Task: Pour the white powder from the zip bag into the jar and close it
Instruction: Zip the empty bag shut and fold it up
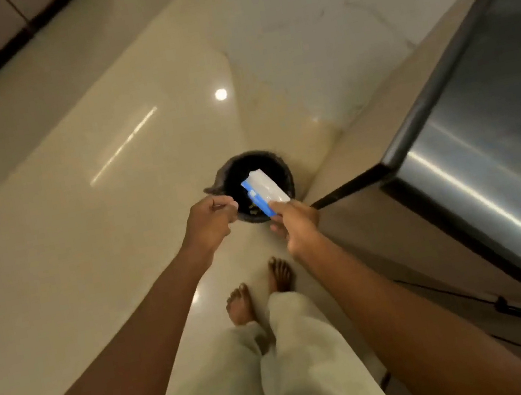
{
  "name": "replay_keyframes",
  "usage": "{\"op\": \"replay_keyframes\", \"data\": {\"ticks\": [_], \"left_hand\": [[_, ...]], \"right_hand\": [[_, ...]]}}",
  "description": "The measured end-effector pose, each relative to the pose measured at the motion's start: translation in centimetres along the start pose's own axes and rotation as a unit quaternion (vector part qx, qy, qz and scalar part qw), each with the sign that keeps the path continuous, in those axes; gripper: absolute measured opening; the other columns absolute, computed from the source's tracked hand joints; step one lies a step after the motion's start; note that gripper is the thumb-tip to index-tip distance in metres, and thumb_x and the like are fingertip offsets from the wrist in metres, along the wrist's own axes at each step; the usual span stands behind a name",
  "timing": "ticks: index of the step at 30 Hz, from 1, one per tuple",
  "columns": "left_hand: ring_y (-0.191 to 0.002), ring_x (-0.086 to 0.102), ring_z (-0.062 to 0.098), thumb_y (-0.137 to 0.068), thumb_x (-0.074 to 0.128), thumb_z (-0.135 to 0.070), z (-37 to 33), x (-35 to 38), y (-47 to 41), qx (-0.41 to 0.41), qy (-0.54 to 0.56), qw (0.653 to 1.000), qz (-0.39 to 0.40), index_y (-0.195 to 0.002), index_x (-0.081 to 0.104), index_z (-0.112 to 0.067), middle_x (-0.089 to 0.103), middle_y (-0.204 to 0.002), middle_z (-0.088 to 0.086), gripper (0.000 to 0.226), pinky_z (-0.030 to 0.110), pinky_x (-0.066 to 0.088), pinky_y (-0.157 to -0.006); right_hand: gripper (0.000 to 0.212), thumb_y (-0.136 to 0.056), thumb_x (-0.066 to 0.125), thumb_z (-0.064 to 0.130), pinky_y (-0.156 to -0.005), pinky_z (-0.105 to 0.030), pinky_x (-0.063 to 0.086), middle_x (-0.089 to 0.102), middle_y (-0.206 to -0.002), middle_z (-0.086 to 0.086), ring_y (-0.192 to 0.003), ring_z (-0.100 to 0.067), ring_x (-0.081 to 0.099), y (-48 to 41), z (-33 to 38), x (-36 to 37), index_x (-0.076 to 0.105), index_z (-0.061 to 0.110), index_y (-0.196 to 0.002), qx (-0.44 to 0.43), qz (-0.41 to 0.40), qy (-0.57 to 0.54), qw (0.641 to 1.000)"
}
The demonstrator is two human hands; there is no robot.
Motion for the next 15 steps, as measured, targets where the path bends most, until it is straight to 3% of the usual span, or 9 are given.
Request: {"op": "replay_keyframes", "data": {"ticks": [2, 4, 7, 11, 15], "left_hand": [[-0.084, 0.068, 0.017, -0.099, 0.069, -0.014, 3.3, 0.2, -3.2, -0.022, 0.005, 1.0, -0.001, -0.1, 0.072, -0.019, 0.073, -0.098, 0.002, 0.006, 0.032, 0.053, -0.075], [-0.084, 0.067, 0.018, -0.099, 0.068, -0.013, 6.9, 0.6, -7.0, -0.034, 0.015, 0.999, 0.0, -0.101, 0.072, -0.017, 0.073, -0.098, 0.004, 0.005, 0.033, 0.052, -0.075], [-0.083, 0.068, 0.016, -0.098, 0.069, -0.014, 11.5, 1.8, -13.2, -0.03, 0.019, 0.999, 0.007, -0.103, 0.071, -0.016, 0.072, -0.095, 0.003, 0.006, 0.03, 0.052, -0.072], [-0.084, 0.068, 0.014, -0.098, 0.069, -0.015, 16.6, 3.3, -21.3, -0.021, 0.027, 0.999, 0.006, -0.111, 0.072, -0.013, 0.073, -0.096, 0.003, 0.013, 0.03, 0.053, -0.074], [-0.083, 0.069, 0.013, -0.1, 0.068, -0.014, 20.0, 4.1, -25.9, -0.023, 0.022, 1.0, 0.003, -0.113, 0.072, -0.012, 0.074, -0.094, 0.001, 0.015, 0.031, 0.055, -0.076]], "right_hand": [[0.013, -0.086, 0.081, 0.007, -0.079, -0.047, 0.065, 0.076, -0.097, -0.017, -0.081, -0.029, 0.075, -5.3, -1.6, 1.7, 0.073, 0.005, -0.096, -0.034, -0.026, 0.055, 0.998], [0.024, -0.084, 0.077, 0.001, -0.078, -0.053, 0.065, 0.074, -0.095, -0.019, -0.08, -0.034, 0.075, -11.3, -3.7, 3.6, 0.071, -0.003, -0.107, -0.073, -0.038, 0.121, 0.989], [0.027, -0.086, 0.066, -0.001, -0.073, -0.056, 0.064, 0.073, -0.105, -0.022, -0.083, -0.037, 0.077, -20.4, -6.5, 6.0, 0.061, 0.003, -0.112, -0.129, -0.035, 0.235, 0.963], [0.006, -0.092, 0.06, -0.001, -0.059, -0.05, 0.065, 0.075, -0.089, -0.022, -0.065, -0.029, 0.078, -31.8, -10.7, 8.8, 0.062, 0.003, -0.096, -0.158, -0.027, 0.328, 0.931], [0.009, -0.092, 0.066, -0.003, -0.068, -0.043, 0.067, 0.078, -0.092, -0.022, -0.071, -0.028, 0.079, -39.1, -14.0, 10.2, 0.075, -0.004, -0.093, -0.143, -0.013, 0.387, 0.911]]}}
Point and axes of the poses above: each hand's wrist, its own y-axis away from the middle knuckle, its own x-axis out of the palm, z = x × y, the point moved 6 cm from there along -y, towards the middle knuckle
